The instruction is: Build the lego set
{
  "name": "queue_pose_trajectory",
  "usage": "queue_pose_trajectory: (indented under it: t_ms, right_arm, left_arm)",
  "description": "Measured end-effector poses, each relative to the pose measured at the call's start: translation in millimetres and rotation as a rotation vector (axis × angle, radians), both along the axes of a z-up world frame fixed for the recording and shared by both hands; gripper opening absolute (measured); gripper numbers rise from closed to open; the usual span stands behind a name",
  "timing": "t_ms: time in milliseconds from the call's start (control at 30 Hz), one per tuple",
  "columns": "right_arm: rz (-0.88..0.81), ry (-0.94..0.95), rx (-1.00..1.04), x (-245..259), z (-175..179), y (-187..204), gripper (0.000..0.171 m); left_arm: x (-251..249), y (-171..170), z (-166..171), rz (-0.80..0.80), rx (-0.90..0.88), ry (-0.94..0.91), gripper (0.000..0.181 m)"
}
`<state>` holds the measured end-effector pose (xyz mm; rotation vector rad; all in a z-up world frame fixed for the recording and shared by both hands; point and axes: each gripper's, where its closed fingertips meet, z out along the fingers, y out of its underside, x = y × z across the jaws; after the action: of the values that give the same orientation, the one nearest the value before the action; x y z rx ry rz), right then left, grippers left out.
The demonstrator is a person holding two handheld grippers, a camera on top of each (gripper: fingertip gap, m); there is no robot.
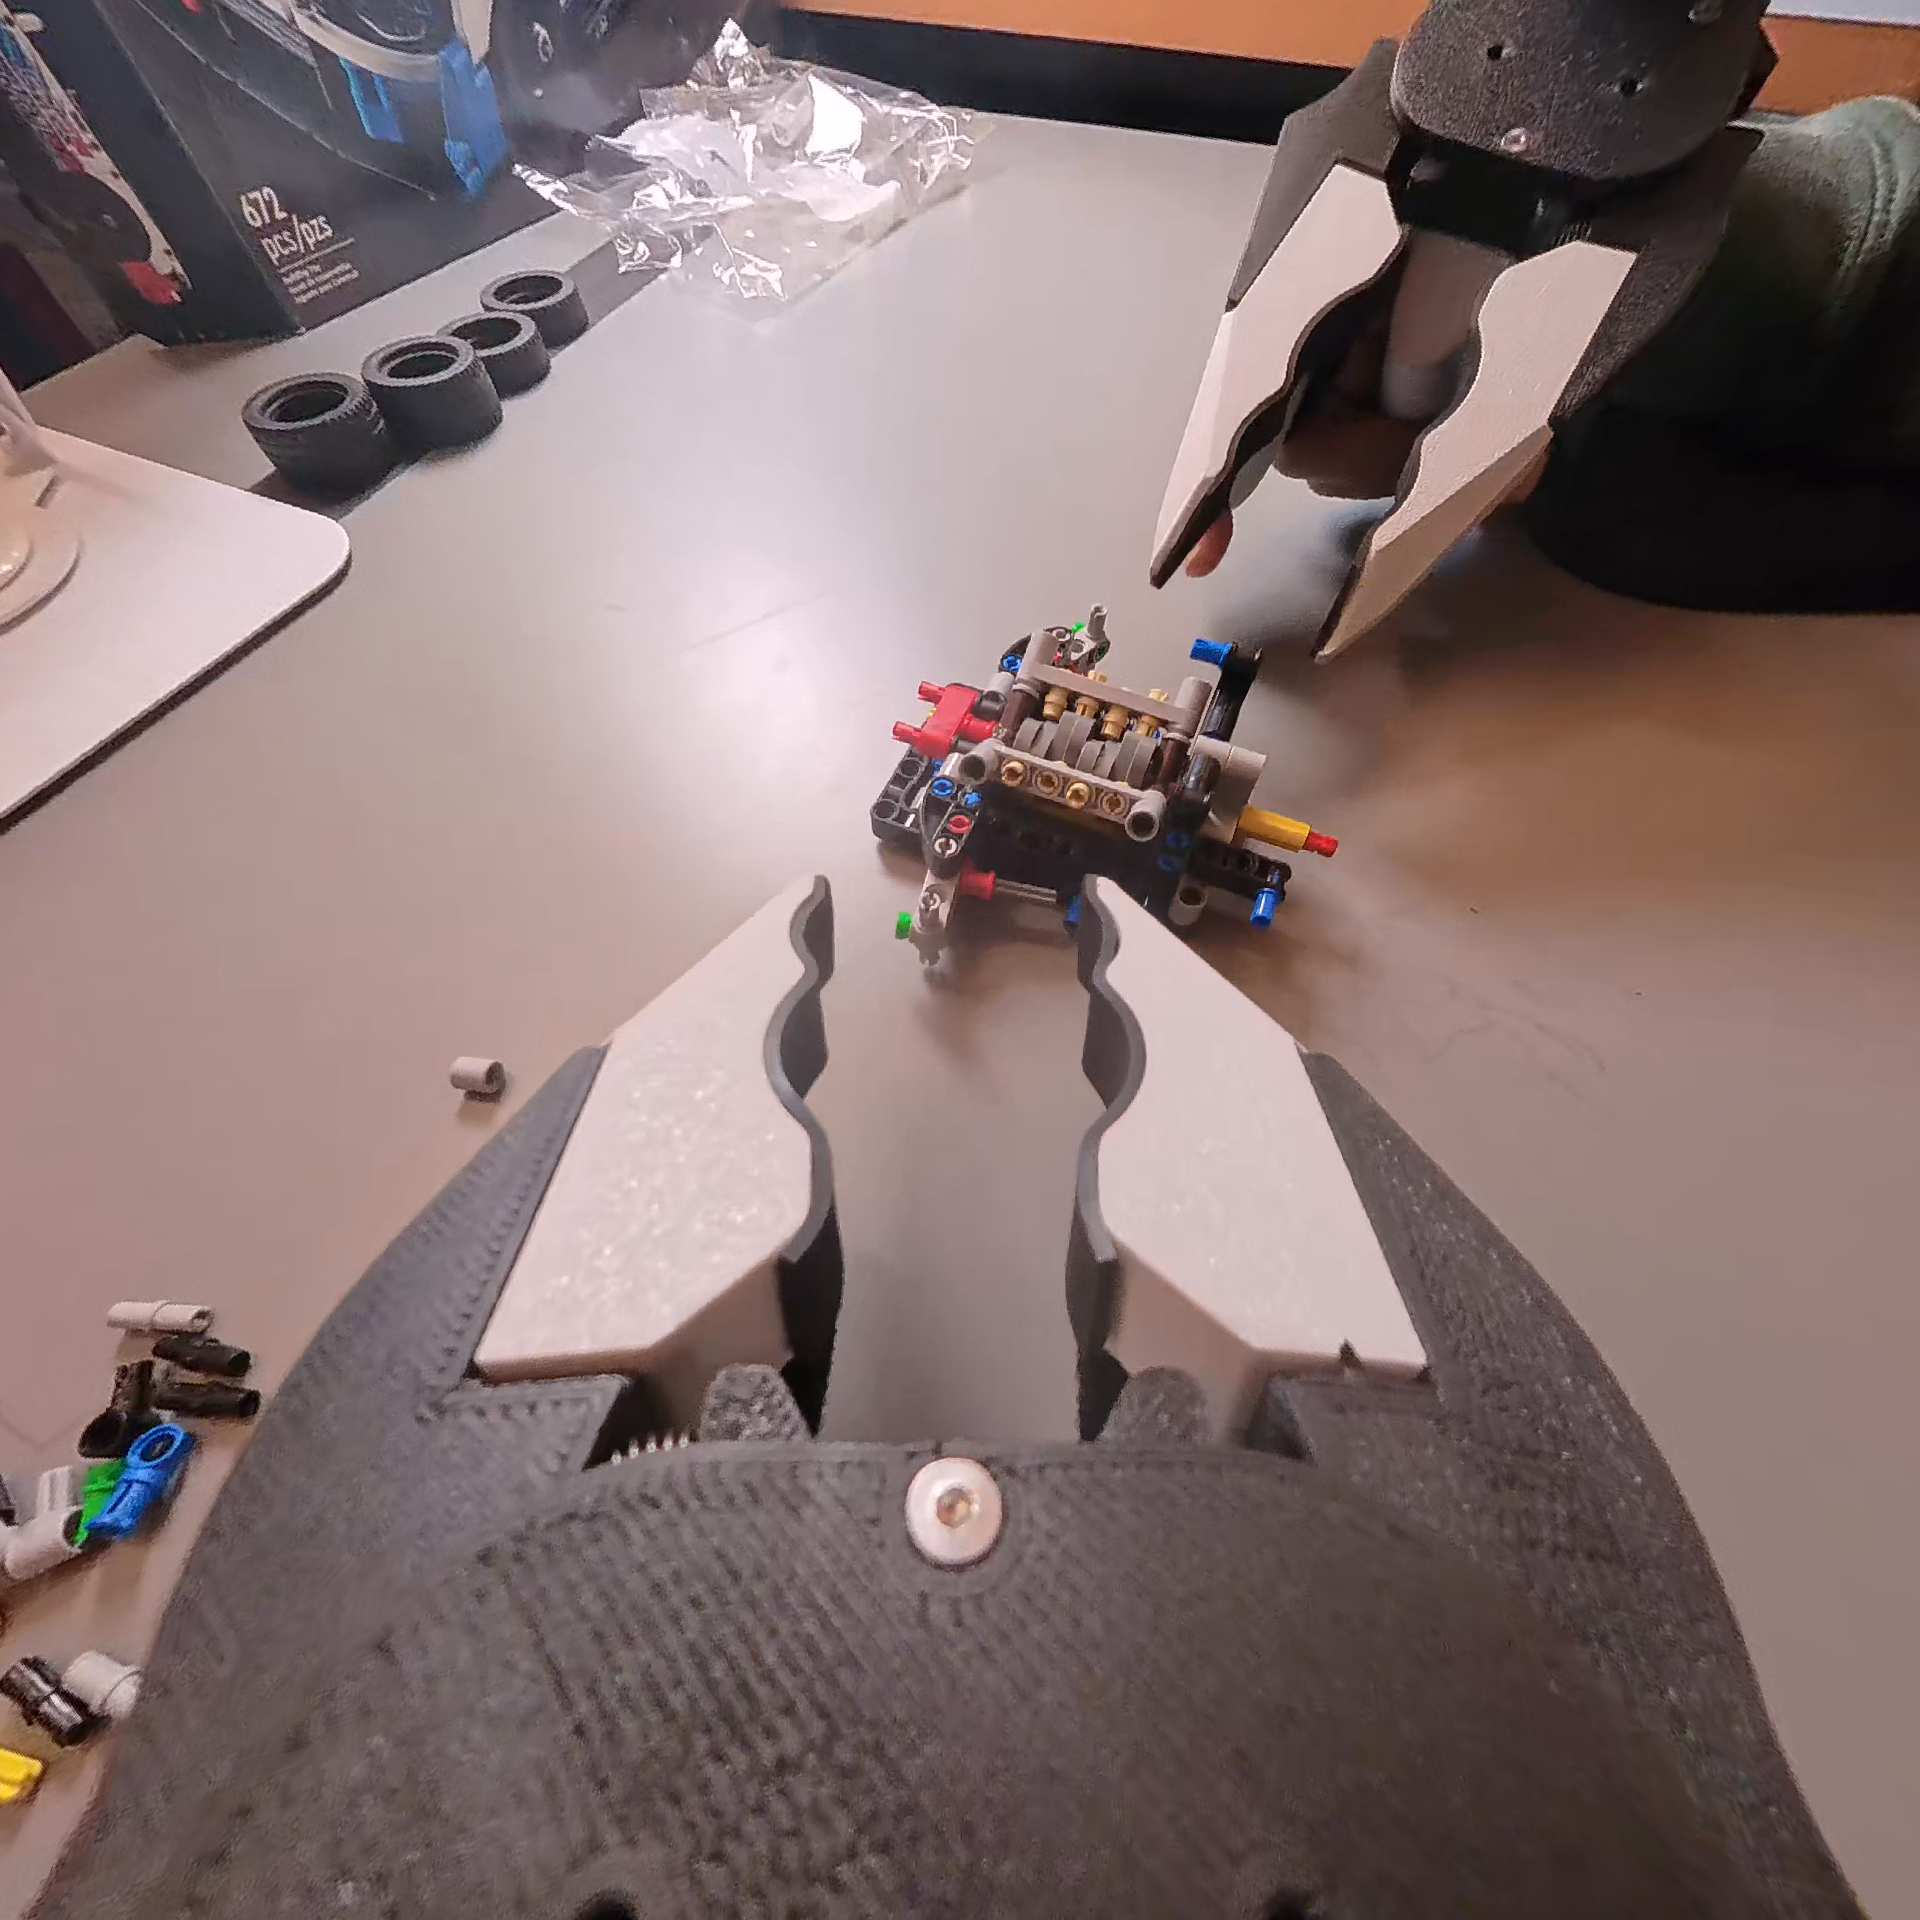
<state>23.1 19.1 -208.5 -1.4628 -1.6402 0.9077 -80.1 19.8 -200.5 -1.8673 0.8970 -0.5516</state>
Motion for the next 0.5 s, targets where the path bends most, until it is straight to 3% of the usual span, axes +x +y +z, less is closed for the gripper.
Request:
queue_pose_trajectory:
  t_ms: [500]
  right_arm:
    - [-0.137,0.012,0.026,-35.5,2.1,-6.3,0.047]
  left_arm:
    - [8.0,1.0,-4.9,-0.016,-0.001,-0.021,0.051]
